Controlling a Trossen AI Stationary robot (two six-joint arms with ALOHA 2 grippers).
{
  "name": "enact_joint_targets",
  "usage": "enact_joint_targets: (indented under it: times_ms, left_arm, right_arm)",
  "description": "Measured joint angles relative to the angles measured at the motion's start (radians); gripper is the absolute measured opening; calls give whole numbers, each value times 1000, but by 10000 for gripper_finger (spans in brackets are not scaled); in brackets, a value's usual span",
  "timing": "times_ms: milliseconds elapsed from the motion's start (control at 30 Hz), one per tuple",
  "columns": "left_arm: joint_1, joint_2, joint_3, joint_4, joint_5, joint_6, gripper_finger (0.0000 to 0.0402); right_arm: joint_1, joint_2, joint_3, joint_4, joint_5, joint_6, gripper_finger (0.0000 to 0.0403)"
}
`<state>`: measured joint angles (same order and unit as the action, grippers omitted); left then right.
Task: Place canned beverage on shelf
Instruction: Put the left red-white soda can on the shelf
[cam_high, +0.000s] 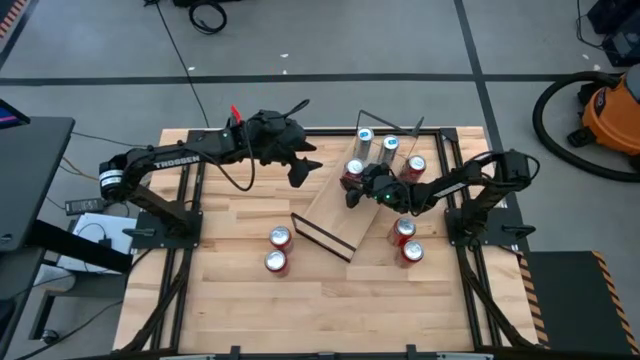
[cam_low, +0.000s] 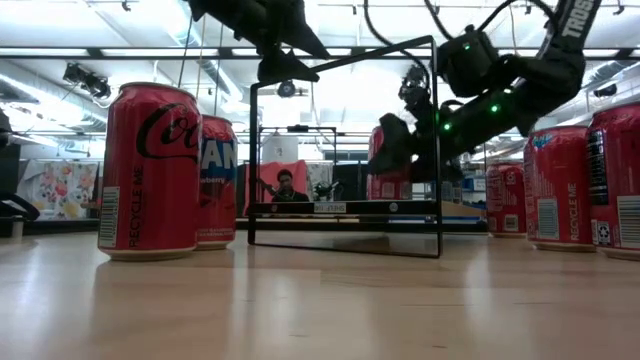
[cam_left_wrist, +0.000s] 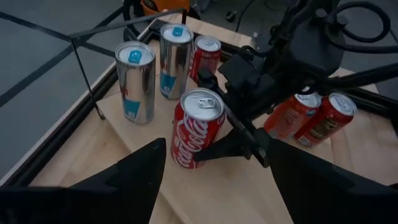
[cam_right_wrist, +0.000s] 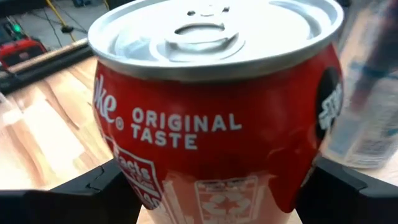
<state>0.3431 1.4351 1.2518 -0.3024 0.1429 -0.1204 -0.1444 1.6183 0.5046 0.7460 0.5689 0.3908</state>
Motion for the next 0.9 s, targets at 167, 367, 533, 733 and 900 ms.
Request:
enact_joint_targets:
  times_ms: [167,367,533,733,900]
  left_arm:
    - [0,0,0,-3,0,1,290]
    - [0,0,0,-3,0,3,290]
    - [0,1,0,-3,0,3,290]
    - [0,1,0,-3,0,3,290]
    - [0,1,0,-3,0,3,290]
  right_arm:
    - [-7,30,19,12,-11,-2,337]
    - [-37,31,19,11,-26,-49,352]
    - [-61,25,18,14,-88,-52,376]
    - [-62,-22,18,-2,-89,-104,385]
    - [-60,-92,18,-78,-80,-106,384]
